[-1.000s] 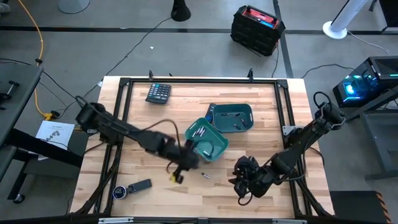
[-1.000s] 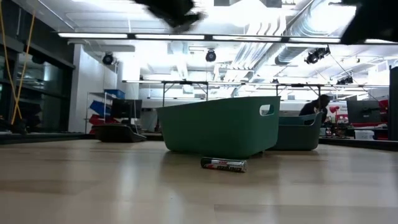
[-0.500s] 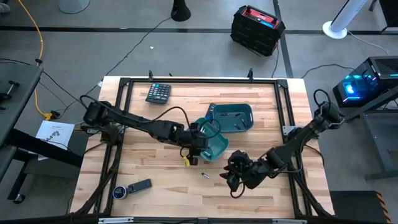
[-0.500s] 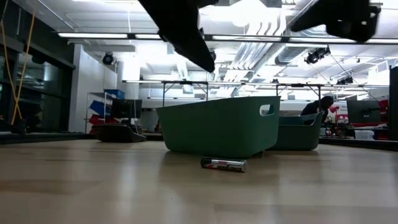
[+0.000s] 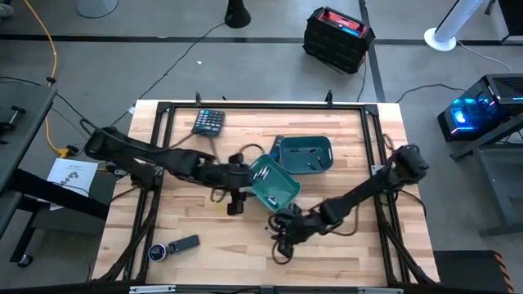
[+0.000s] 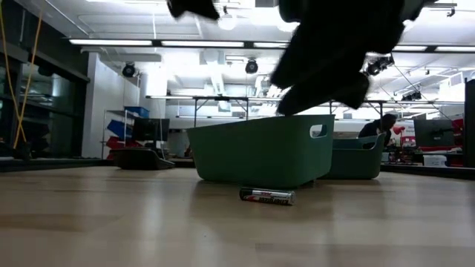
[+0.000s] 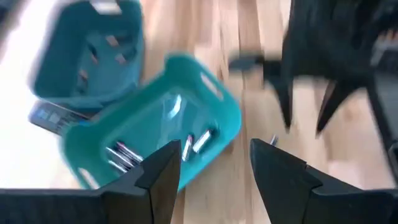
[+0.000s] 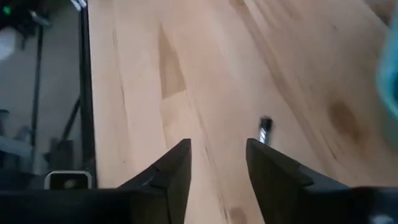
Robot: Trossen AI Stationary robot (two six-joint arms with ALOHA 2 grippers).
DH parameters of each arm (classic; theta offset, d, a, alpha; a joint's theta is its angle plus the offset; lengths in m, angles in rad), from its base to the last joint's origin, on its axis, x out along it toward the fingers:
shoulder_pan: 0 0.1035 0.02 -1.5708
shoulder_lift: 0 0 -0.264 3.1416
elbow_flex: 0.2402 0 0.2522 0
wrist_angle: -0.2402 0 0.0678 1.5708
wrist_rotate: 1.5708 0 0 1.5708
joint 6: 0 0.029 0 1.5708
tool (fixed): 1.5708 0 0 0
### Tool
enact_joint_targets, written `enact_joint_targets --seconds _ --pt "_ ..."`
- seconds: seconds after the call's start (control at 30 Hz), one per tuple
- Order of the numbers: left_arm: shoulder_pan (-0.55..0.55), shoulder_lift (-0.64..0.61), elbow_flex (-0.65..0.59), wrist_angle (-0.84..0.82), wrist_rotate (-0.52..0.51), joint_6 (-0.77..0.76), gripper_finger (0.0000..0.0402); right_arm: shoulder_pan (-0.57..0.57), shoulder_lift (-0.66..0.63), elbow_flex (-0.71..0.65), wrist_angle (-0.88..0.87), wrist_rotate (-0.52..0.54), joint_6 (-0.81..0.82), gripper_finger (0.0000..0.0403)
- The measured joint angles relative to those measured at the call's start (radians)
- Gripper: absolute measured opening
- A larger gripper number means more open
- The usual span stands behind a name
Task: Sort batteries
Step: Put the white battery into the green bin
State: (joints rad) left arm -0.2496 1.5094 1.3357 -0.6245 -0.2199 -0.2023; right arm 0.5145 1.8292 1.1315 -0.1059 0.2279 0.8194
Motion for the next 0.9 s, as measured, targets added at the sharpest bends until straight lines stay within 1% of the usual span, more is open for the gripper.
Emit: enact_joint_targets --seconds 0.13,0.23,0.37,0.47,0.53,0.67,0.8,0.9 --pt "-0.013 -0.099 0.0 0.033 -0.086 -0.039 0.0182 0.001 0.094 0.101 -0.056 -0.002 -0.102 0.0127" --pt "-0.013 -0.157 0.0 0.046 -0.137 -0.067 0.0182 0.003 0.161 0.184 -0.155 0.009 -0.16 0.0124" --pt "-0.014 -0.208 0.0 0.046 -0.18 -0.108 0.0182 0.003 0.243 0.282 -0.338 0.117 -0.157 0.0124" --pt "-0.016 -0.216 0.001 0.051 -0.186 -0.138 0.0181 0.003 0.275 0.326 -0.423 0.185 -0.121 0.0124" --pt "-0.025 -0.214 0.001 0.04 -0.185 -0.155 0.0181 0.002 0.282 0.34 -0.415 0.181 -0.121 0.0124" --pt "-0.048 -0.201 0.001 0.035 -0.183 -0.161 0.0181 0.003 0.291 0.34 -0.415 0.131 -0.121 0.0124" --pt "-0.066 -0.19 0.0 0.035 -0.186 -0.162 0.0181 0.005 0.307 0.339 -0.419 0.121 -0.115 0.0124" --pt "-0.073 -0.185 0.001 0.043 -0.186 -0.163 0.0181 0.006 0.331 0.341 -0.42 0.124 -0.061 0.0124"
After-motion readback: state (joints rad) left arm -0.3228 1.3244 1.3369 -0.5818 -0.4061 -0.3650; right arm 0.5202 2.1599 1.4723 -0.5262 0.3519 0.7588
